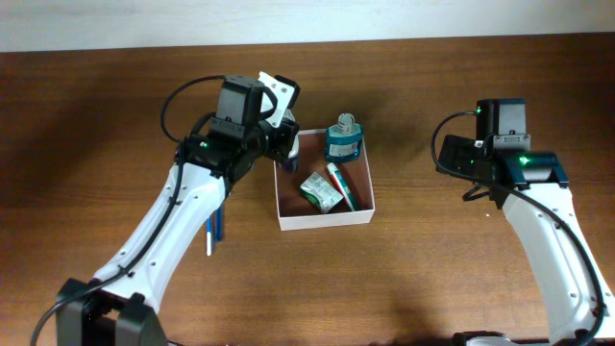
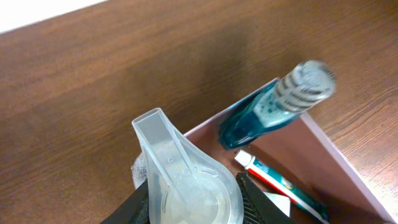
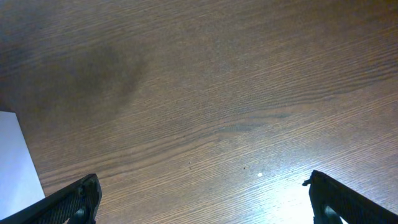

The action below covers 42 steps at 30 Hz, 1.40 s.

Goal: Pack container
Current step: 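Lower the soap bottle into the box's left back corner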

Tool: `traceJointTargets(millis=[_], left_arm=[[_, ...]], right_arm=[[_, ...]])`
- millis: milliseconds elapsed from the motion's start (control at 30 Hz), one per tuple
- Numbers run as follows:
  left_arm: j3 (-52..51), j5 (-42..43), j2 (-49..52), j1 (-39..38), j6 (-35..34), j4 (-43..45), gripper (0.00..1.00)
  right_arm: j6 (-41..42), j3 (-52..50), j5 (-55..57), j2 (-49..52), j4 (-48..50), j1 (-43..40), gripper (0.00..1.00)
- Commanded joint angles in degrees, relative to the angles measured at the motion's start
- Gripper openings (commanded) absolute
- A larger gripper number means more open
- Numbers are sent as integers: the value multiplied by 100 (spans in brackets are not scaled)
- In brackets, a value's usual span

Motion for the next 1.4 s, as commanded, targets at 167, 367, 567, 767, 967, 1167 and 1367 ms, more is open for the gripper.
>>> traceJointTargets(millis=[167,367,567,767,967,1167,1367], left_arm=[[17,-278,323,33,103,203,32],[17,-280,330,33,164,197,32],[17,-284,466,33,164,201,32],[17,-282,688,33,164,203,32],[20,-280,686,33,164,245,32],[22,-278,675,33,162,251,68],[31,-273,566,33,162,245,73]], right_arm=[[7,66,7,-17,2,-31,99],[7,66,7,-17,2,-31,99],[7,66,7,-17,2,-31,99],[7,66,7,-17,2,-31,99],[7,66,9,-17,2,-31,99],[7,66,7,-17,0,-31,99],[7,66,7,-17,2,-31,99]])
